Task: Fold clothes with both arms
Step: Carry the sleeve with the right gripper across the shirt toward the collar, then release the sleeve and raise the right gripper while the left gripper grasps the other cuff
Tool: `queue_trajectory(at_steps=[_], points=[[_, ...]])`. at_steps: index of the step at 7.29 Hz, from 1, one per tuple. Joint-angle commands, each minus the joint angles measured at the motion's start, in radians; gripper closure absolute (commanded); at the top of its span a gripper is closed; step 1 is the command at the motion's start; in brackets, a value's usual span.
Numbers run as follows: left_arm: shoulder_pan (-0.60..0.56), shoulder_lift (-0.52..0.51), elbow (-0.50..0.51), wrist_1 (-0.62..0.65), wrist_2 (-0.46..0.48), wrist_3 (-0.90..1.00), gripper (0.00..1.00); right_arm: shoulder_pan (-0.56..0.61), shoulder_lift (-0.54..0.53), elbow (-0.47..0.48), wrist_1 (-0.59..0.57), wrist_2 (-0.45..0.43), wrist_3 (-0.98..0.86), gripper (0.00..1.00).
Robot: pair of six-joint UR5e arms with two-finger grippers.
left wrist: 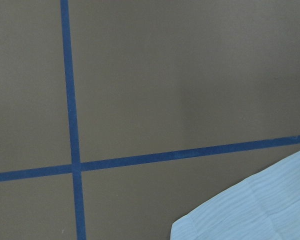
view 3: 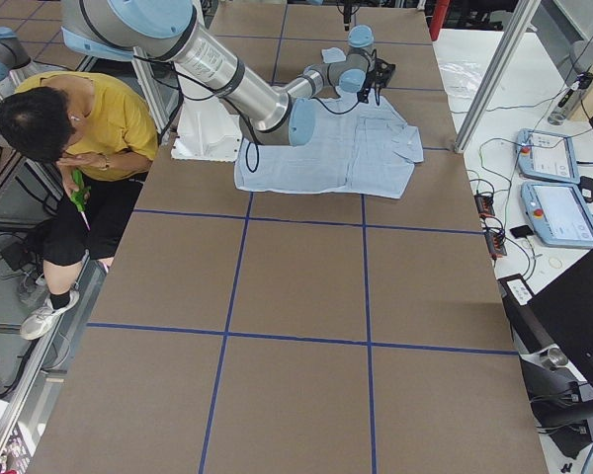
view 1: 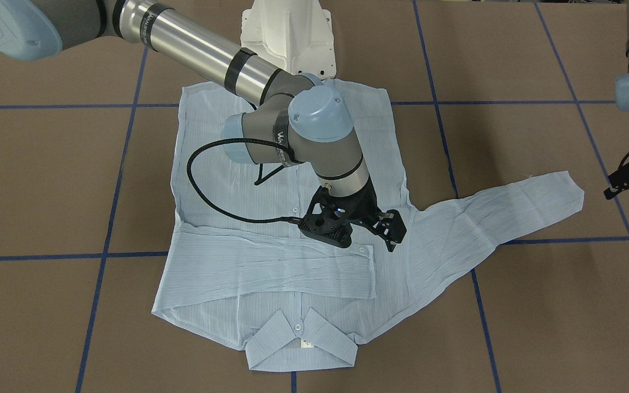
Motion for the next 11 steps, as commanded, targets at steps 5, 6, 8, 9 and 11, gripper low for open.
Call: queue_trajectory(at_steps=[5, 6, 8, 9, 11], points=[[0.091, -0.034, 0.116, -0.050, -0.094, -0.007, 0.18, 0.078, -0.231, 0.288, -0.031, 0.062, 0.027, 0.00], [0.111, -0.033, 0.119, -0.050, -0.088, -0.007, 0.21, 0.152, -0.293, 0.337, -0.044, 0.171, 0.022, 0.00], [0.117, -0.033, 0.128, -0.053, -0.086, -0.003, 0.25, 0.300, -0.484, 0.470, -0.047, 0.346, -0.089, 0.00], [0.117, -0.029, 0.130, -0.053, -0.086, -0.003, 0.36, 0.340, -0.567, 0.527, -0.047, 0.371, -0.155, 0.00], [0.117, -0.029, 0.128, -0.053, -0.088, -0.007, 0.87, 0.363, -0.586, 0.532, -0.048, 0.388, -0.184, 0.00]])
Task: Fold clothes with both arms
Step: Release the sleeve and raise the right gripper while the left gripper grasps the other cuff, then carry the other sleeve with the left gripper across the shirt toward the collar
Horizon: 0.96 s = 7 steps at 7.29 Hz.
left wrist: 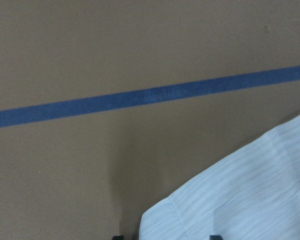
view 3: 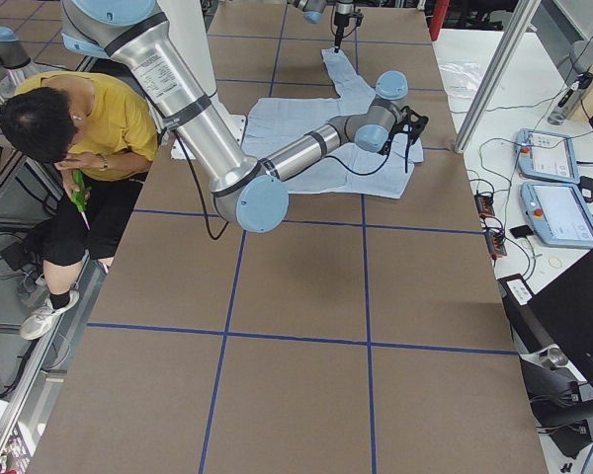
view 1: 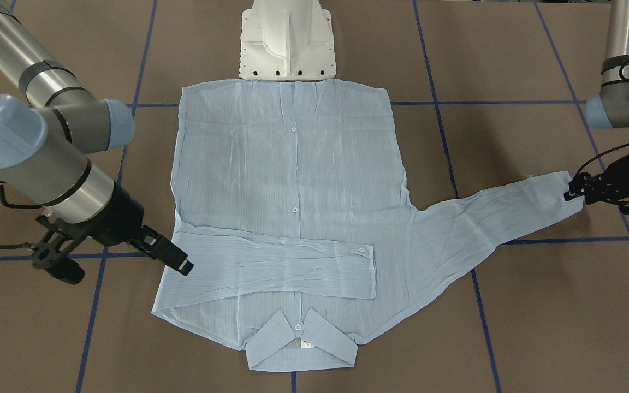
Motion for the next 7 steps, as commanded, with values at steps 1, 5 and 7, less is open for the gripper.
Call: queue_trajectory(at_steps=[1, 5, 7], points=[[-0.001, 0.002, 0.001, 0.001, 0.005, -0.003, 1.00, 0.031, -0.021, 0.012, -0.001, 0.018, -0.022, 0.00], [-0.003, -0.030, -0.240, 0.041, -0.054, -0.223, 1.00, 0.189, -0.098, 0.023, -0.022, 0.162, -0.199, 0.00], [0.011, -0.112, -0.366, 0.043, -0.051, -0.519, 1.00, 0.249, -0.228, 0.063, -0.019, 0.181, -0.441, 0.00]])
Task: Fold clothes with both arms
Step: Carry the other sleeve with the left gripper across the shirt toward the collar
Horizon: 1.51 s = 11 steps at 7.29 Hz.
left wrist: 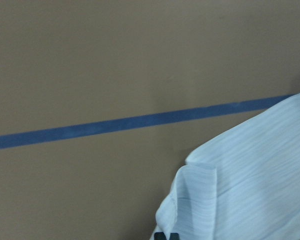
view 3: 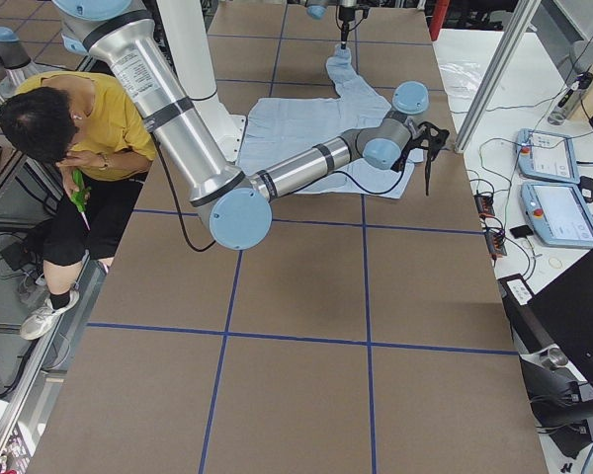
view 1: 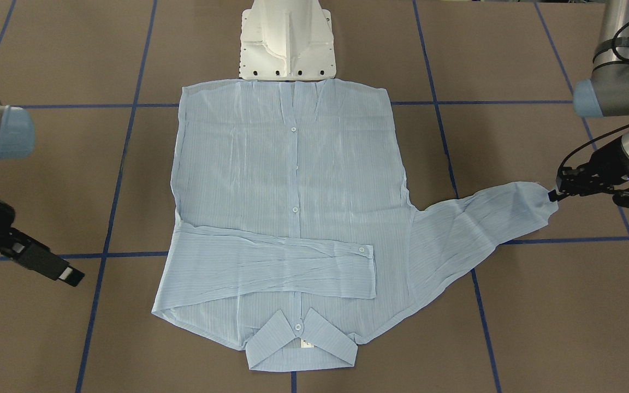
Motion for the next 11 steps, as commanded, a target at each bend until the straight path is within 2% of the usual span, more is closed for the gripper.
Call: queue_trajectory(at_steps=[1, 3, 4, 5, 6, 7, 8, 9, 10, 11], points=[[0.062, -0.154, -0.068, 0.001, 0.003, -0.353, 1.00, 0.052, -0.116, 0.021, 0.000, 0.013, -0.220, 0.00], [0.162, -0.328, -0.047, 0.009, 0.035, -0.624, 1.00, 0.087, -0.194, 0.021, -0.001, 0.005, -0.427, 0.00], [0.219, -0.450, 0.025, 0.008, 0.091, -0.721, 1.00, 0.097, -0.230, 0.021, -0.001, 0.000, -0.534, 0.00], [0.272, -0.573, 0.116, 0.000, 0.153, -0.804, 1.00, 0.103, -0.248, 0.019, -0.001, -0.001, -0.572, 0.00], [0.347, -0.693, 0.221, -0.014, 0.252, -0.873, 1.00, 0.106, -0.253, 0.022, 0.000, 0.002, -0.572, 0.00], [0.413, -0.761, 0.302, -0.079, 0.359, -0.921, 1.00, 0.104, -0.253, 0.021, 0.000, -0.001, -0.572, 0.00], [0.443, -0.801, 0.371, -0.141, 0.388, -0.962, 0.95, 0.106, -0.253, 0.021, 0.000, -0.003, -0.572, 0.00], [0.452, -0.818, 0.387, -0.167, 0.397, -0.967, 0.68, 0.104, -0.254, 0.022, 0.000, -0.004, -0.571, 0.00], [0.469, -0.820, 0.387, -0.190, 0.406, -0.964, 0.16, 0.104, -0.256, 0.022, 0.002, -0.006, -0.571, 0.00], [0.489, -0.823, 0.384, -0.193, 0.434, -0.966, 0.01, 0.103, -0.257, 0.022, 0.002, -0.009, -0.565, 0.00]])
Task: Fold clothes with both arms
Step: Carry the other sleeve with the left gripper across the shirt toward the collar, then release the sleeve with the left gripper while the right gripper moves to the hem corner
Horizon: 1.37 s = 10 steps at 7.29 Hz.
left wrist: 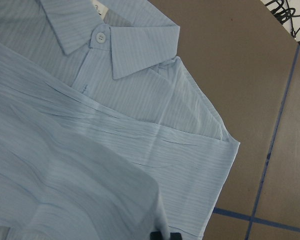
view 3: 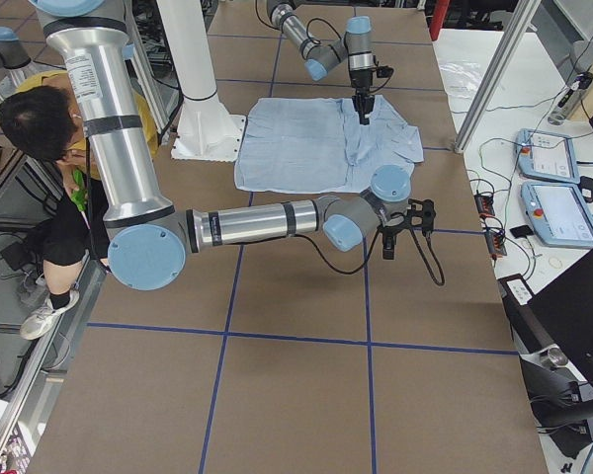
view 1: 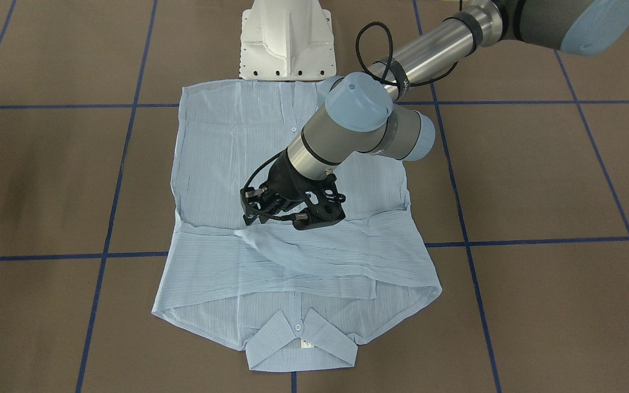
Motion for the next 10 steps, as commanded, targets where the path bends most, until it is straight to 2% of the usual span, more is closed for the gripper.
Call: queue_trajectory(at_steps=[1, 2, 3, 5, 7, 8, 9, 10], points=[[0.029, -0.011, -0.010, -0.013, 0.030, -0.008, 0.01, -0.027, 0.006, 0.005, 0.004, -0.024, 0.025, 0.00], [0.029, 0.009, -0.076, -0.007, 0.027, -0.037, 0.01, -0.056, 0.006, 0.022, 0.004, -0.031, 0.066, 0.00], [0.029, 0.062, -0.145, -0.002, 0.019, -0.039, 0.01, -0.128, 0.001, 0.064, 0.005, -0.093, 0.206, 0.00], [0.026, 0.228, -0.303, -0.004, 0.017, -0.031, 0.01, -0.380, -0.061, 0.214, 0.002, -0.310, 0.513, 0.00], [0.013, 0.280, -0.319, -0.004, 0.025, -0.013, 0.03, -0.583, -0.095, 0.372, -0.068, -0.403, 0.809, 0.01], [0.000, 0.297, -0.317, -0.004, 0.025, 0.016, 0.03, -0.718, -0.098, 0.493, -0.225, -0.505, 0.879, 0.01], [-0.016, 0.323, -0.317, -0.010, 0.019, 0.061, 0.06, -0.869, -0.088, 0.614, -0.439, -0.628, 0.984, 0.02], [-0.016, 0.333, -0.314, -0.012, 0.020, 0.099, 0.06, -0.985, -0.086, 0.655, -0.497, -0.696, 1.122, 0.04]])
